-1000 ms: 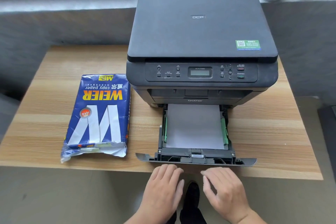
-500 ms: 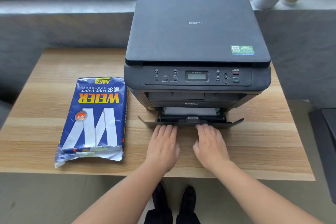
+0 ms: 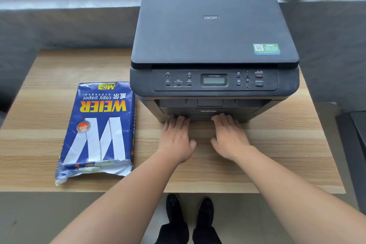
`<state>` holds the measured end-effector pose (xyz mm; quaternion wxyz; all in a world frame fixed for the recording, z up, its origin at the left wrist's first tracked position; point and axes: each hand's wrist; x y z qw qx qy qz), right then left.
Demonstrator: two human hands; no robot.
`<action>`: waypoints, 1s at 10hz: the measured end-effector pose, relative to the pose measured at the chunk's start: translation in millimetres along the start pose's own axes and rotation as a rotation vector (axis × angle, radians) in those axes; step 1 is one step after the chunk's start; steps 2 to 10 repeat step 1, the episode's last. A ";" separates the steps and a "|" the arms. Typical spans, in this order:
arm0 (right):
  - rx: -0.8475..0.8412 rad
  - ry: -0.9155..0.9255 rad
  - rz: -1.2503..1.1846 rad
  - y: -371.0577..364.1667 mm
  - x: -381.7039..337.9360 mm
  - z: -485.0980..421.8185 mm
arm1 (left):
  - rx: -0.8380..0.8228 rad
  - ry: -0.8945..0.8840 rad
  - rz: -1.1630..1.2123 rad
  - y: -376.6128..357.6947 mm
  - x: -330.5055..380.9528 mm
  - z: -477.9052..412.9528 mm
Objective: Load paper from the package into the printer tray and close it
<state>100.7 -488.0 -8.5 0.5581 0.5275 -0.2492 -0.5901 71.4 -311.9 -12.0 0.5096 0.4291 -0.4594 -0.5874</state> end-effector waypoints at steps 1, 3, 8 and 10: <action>-0.049 -0.068 -0.266 7.7 0.8 8.0 | 0.008 -0.001 -0.039 1.0 5.2 15.5; -0.049 -0.068 -0.266 7.7 0.8 8.0 | 0.008 -0.001 -0.039 1.0 5.2 15.5; -0.049 -0.068 -0.266 7.7 0.8 8.0 | 0.008 -0.001 -0.039 1.0 5.2 15.5; -0.049 -0.068 -0.266 7.7 0.8 8.0 | 0.008 -0.001 -0.039 1.0 5.2 15.5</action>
Point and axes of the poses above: each hand's wrist, its own z-axis away from the middle knuckle, its own y-axis out of the back of the hand, x = y × z, and after that the axes turned 14 degrees about -z, right-handed
